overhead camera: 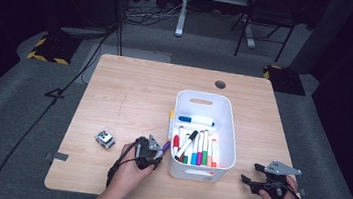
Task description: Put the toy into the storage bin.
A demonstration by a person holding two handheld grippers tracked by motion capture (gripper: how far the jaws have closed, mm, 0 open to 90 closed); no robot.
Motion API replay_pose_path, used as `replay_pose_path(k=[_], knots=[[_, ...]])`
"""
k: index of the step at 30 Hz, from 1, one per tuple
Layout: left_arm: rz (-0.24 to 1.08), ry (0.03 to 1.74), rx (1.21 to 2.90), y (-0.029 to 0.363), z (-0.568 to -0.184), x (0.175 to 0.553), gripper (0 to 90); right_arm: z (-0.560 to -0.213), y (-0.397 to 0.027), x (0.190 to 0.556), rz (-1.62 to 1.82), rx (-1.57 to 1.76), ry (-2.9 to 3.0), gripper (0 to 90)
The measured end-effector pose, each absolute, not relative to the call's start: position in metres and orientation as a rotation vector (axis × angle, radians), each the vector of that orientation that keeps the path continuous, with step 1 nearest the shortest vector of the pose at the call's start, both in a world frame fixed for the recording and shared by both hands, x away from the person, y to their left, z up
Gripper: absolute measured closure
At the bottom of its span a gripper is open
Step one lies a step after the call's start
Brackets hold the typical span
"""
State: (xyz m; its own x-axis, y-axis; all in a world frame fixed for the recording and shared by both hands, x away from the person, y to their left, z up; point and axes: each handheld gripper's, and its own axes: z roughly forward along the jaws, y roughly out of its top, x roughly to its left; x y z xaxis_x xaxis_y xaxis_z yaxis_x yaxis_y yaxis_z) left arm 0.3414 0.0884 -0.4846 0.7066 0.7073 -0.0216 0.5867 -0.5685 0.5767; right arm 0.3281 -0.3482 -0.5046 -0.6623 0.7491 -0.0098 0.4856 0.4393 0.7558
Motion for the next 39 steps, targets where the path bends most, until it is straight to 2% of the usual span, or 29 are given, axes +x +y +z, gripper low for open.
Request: replay_pose_path(k=[5,16,36,39], knots=[[0.305,1.005,2.365,0.093,-0.483,0.343,76.0,-0.504,-0.349,0.326,1.062,1.043,2.363,25.3],[0.274,0.984,2.307,0.109,-0.477,0.345,76.3,-0.504,-0.35,0.325,1.063,1.049,2.361,25.3],[0.259,0.919,2.193,0.136,-0.413,0.336,76.3,-0.504,-0.349,0.325,1.07,1.057,2.358,25.3],[0.308,0.897,2.182,0.142,-0.397,0.337,76.3,-0.504,-0.349,0.326,1.069,1.046,2.365,25.3]])
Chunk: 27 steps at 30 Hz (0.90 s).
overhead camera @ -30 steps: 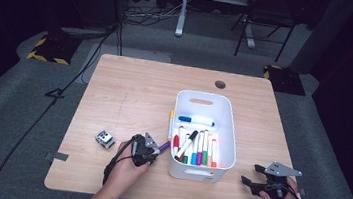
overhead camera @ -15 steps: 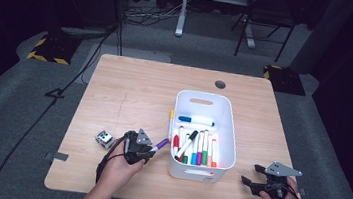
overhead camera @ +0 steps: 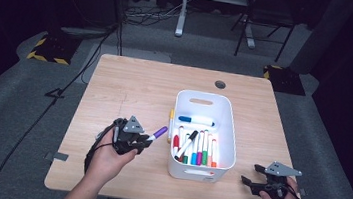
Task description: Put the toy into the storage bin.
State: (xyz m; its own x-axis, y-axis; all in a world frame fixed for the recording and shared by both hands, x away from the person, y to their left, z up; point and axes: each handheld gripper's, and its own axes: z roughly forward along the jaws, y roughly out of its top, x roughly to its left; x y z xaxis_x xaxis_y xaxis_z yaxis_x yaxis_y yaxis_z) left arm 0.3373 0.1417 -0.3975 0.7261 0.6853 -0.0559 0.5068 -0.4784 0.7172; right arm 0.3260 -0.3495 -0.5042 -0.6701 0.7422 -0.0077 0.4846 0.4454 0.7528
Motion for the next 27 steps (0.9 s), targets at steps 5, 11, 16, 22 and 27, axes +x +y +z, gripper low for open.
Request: replay_pose_path(k=[5,11,16,22,27], knots=[[0.308,0.888,2.167,0.145,-0.383,0.337,76.3,-0.504,-0.348,0.327,1.075,1.055,2.359,25.3],[0.316,0.878,2.124,0.152,-0.365,0.337,76.3,-0.504,-0.348,0.327,1.075,1.056,2.359,25.3],[0.313,0.847,2.097,0.154,-0.347,0.339,76.3,-0.504,-0.348,0.327,1.075,1.058,2.359,25.4],[0.327,0.819,2.08,0.147,-0.332,0.341,76.3,-0.504,-0.348,0.327,1.075,1.056,2.359,25.4],[0.333,0.788,2.089,0.138,-0.324,0.346,76.3,-0.504,-0.348,0.327,1.075,1.056,2.358,25.4]])
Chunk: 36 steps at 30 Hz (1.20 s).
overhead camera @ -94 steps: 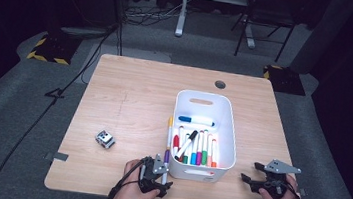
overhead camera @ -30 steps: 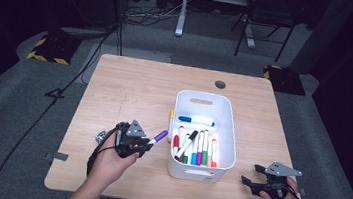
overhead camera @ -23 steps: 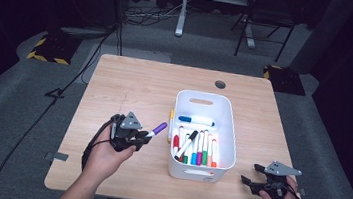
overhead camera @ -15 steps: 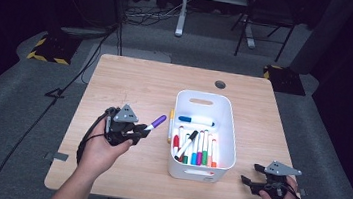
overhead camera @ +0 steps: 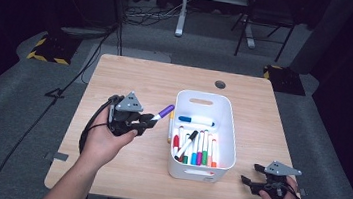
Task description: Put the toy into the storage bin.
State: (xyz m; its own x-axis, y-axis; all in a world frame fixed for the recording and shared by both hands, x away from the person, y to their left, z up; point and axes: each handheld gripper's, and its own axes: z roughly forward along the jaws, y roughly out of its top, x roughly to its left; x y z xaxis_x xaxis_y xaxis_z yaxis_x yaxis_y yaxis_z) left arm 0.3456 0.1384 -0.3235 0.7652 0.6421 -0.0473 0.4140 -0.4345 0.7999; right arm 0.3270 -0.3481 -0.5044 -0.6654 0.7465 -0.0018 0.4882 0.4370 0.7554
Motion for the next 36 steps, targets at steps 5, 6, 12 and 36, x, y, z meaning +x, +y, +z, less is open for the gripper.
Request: replay_pose_path(k=[5,6,12,36], knots=[[0.331,0.735,2.093,0.121,-0.316,0.355,76.3,-0.504,-0.348,0.327,1.074,1.059,2.358,25.3],[0.331,0.735,2.093,0.121,-0.316,0.355,76.3,-0.504,-0.348,0.327,1.074,1.059,2.358,25.3],[0.277,0.703,2.093,0.1,-0.315,0.367,76.3,-0.504,-0.348,0.327,1.076,1.057,2.358,25.4],[0.237,0.613,2.132,0.046,-0.334,0.409,76.3,-0.504,-0.348,0.325,1.064,1.062,2.349,25.4]])
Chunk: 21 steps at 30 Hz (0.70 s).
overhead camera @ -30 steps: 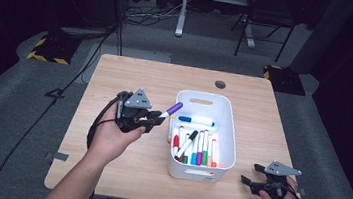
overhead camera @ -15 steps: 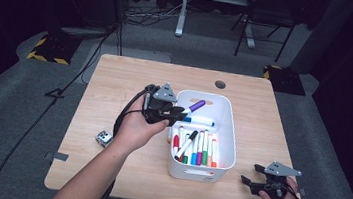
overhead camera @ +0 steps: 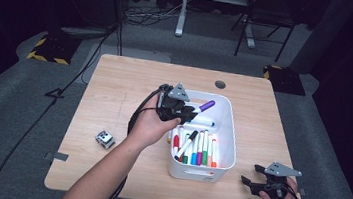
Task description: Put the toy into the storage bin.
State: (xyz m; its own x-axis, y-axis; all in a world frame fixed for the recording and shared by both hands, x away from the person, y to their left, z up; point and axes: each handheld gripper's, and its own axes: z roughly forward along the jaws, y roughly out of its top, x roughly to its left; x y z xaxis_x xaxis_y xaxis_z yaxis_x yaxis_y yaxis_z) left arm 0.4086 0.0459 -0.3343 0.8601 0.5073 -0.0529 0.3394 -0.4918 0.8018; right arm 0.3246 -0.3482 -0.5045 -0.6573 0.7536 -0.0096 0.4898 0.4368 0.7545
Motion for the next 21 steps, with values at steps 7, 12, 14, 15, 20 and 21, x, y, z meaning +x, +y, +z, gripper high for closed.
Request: replay_pose_path(k=[7,12,14,15,20,21], knots=[[0.248,0.579,2.18,0.039,-0.349,0.411,76.3,-0.504,-0.348,0.324,1.064,1.065,2.35,25.4],[0.226,0.572,2.174,0.04,-0.354,0.411,76.3,-0.504,-0.348,0.325,1.064,1.063,2.349,25.4],[0.238,0.557,2.187,0.039,-0.356,0.411,76.3,-0.504,-0.348,0.324,1.064,1.064,2.349,25.4],[0.237,0.56,2.188,0.037,-0.359,0.411,76.3,-0.504,-0.348,0.324,1.064,1.064,2.349,25.4],[0.224,0.552,2.237,0.035,-0.362,0.41,76.3,-0.504,-0.348,0.325,1.065,1.063,2.35,25.4],[0.214,0.551,2.258,0.034,-0.362,0.41,76.3,-0.504,-0.348,0.325,1.065,1.063,2.349,25.4]])
